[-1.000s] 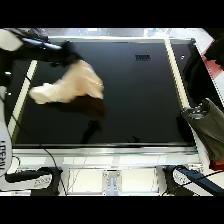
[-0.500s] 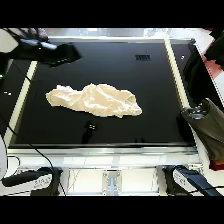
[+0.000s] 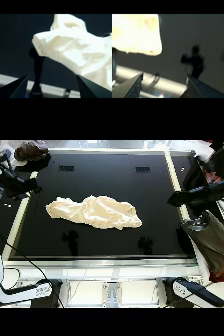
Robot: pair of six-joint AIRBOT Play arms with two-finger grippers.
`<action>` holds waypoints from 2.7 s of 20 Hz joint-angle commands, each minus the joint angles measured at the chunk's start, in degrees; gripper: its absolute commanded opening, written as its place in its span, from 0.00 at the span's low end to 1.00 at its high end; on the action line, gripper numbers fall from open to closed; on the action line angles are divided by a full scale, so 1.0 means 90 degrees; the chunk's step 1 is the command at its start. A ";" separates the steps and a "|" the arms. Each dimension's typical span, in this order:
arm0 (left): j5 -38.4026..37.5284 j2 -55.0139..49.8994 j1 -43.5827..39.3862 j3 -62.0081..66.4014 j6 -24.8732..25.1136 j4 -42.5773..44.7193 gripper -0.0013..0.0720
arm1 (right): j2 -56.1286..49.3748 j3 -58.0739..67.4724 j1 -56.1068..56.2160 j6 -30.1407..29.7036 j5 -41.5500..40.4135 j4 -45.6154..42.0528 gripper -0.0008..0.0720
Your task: Fold the shirts.
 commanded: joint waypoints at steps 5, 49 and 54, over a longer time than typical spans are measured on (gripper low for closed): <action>0.0403 -0.0678 0.0180 -0.0350 0.1049 0.0126 0.98 | -0.2392 -0.0364 -0.0002 -0.0840 0.0214 0.1889 0.82; 0.2227 0.1673 0.0158 0.0158 0.2171 -0.1258 0.03 | -0.0498 0.3570 0.1545 -0.0236 0.0401 0.0330 0.03; 0.3121 0.4126 0.0153 0.0158 0.2169 -0.1287 0.03 | 0.1311 0.4646 0.1547 0.0129 0.0185 0.0338 0.03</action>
